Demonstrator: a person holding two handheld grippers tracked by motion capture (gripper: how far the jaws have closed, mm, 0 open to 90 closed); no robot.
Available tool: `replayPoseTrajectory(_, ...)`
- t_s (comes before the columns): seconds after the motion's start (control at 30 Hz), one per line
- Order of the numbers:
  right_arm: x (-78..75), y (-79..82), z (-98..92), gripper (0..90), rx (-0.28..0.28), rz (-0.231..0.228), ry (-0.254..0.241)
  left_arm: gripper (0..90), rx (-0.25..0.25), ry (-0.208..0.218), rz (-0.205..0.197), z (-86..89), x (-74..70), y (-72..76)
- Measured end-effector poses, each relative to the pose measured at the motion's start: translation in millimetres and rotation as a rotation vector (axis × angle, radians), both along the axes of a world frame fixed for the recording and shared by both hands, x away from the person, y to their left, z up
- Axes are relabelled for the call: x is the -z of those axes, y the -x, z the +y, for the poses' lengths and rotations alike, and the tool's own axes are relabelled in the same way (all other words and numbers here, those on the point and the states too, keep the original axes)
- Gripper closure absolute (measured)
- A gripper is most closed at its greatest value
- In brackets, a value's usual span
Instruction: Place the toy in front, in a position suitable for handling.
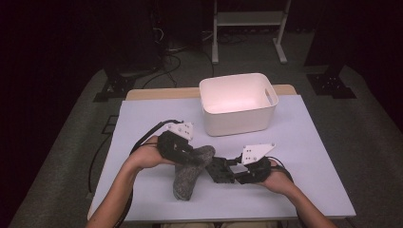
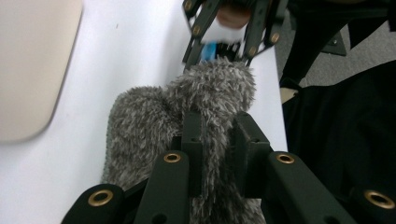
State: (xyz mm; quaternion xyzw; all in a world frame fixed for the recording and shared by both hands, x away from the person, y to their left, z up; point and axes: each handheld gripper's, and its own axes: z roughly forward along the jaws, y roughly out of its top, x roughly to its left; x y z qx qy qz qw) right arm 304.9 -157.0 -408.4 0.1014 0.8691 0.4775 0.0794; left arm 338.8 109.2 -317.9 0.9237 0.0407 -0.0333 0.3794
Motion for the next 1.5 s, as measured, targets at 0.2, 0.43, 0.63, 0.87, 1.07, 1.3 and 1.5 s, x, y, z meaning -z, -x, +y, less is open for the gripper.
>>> replayPoseTrajectory(0.2, 0.3, -0.4, -2.0, 57.6, -0.003, 0.012, -0.003, 77.2, 0.042, -0.047, -0.030, -18.4, -9.0, 2.4)
replayPoseTrajectory(0.43, 0.5, -2.4, 4.6, 55.4, -0.006, 0.007, -0.020, 77.1, 0.049, -0.059, -0.034, -22.7, -9.9, 4.0)
replayPoseTrajectory(0.63, 0.3, -2.9, 5.0, 55.7, 0.000, 0.009, -0.020, 77.1, 0.071, -0.059, -0.069, -34.9, -23.0, 6.2)
replayPoseTrajectory(0.87, 2.8, 0.5, 14.0, 55.9, -0.007, -0.018, -0.025, 77.1, 0.119, -0.103, -0.088, -62.4, -28.9, 6.9)
replayPoseTrajectory(1.07, 2.4, 0.2, 9.4, 56.0, 0.003, 0.000, -0.033, 77.1, 0.100, -0.060, -0.078, -56.7, -25.7, 5.2)
replayPoseTrajectory(1.3, 2.2, -3.5, -0.9, 56.0, 0.021, 0.031, -0.049, 77.0, 0.047, -0.044, -0.097, -32.3, -30.9, 5.6)
replayPoseTrajectory(1.5, 2.6, -3.6, -7.5, 55.9, 0.032, 0.039, -0.053, 76.8, -0.004, -0.049, -0.022, -18.1, 0.0, -5.6)
